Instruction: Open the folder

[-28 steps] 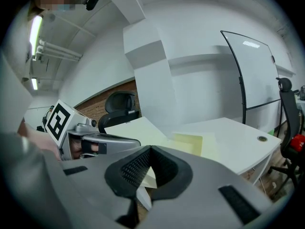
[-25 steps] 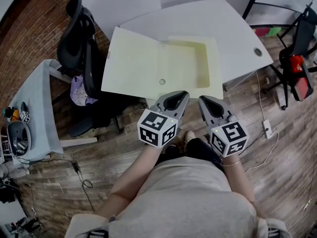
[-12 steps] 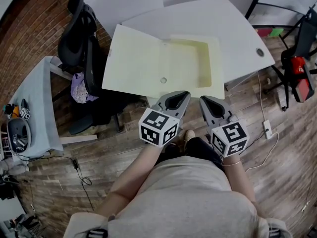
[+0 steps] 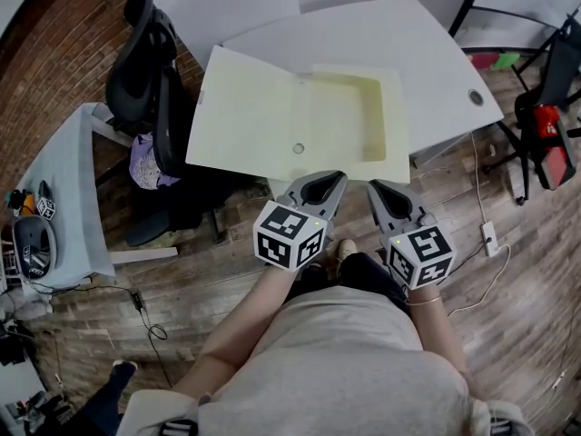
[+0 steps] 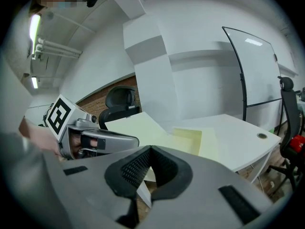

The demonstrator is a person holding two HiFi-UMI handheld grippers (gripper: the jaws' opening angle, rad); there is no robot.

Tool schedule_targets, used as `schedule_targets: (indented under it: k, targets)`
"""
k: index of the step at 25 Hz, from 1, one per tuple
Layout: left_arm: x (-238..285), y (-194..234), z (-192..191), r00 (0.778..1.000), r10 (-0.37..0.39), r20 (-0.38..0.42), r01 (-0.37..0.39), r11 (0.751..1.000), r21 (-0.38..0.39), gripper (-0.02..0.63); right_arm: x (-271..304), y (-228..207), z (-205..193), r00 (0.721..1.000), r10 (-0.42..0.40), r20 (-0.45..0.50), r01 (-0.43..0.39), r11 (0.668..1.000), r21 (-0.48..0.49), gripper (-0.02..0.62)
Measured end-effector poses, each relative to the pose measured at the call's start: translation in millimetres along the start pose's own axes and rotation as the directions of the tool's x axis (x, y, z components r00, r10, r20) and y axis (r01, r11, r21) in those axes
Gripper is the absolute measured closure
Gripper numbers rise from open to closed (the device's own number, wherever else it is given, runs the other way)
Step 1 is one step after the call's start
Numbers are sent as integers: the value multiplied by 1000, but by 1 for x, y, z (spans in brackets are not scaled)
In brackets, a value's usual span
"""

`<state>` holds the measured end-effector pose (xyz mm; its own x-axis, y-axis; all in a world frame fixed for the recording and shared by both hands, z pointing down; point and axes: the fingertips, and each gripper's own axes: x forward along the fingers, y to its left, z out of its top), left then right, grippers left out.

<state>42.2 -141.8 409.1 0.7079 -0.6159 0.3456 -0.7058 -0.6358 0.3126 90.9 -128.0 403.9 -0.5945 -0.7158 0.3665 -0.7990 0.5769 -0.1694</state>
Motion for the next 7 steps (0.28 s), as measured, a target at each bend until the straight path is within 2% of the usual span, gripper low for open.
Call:
schedule_targets:
  k: [7]
  targets:
    - [3, -1, -3, 1000, 2, -13, -2, 1000, -3, 575, -1, -4, -3, 1000, -11, -10, 11, 1000, -13, 574]
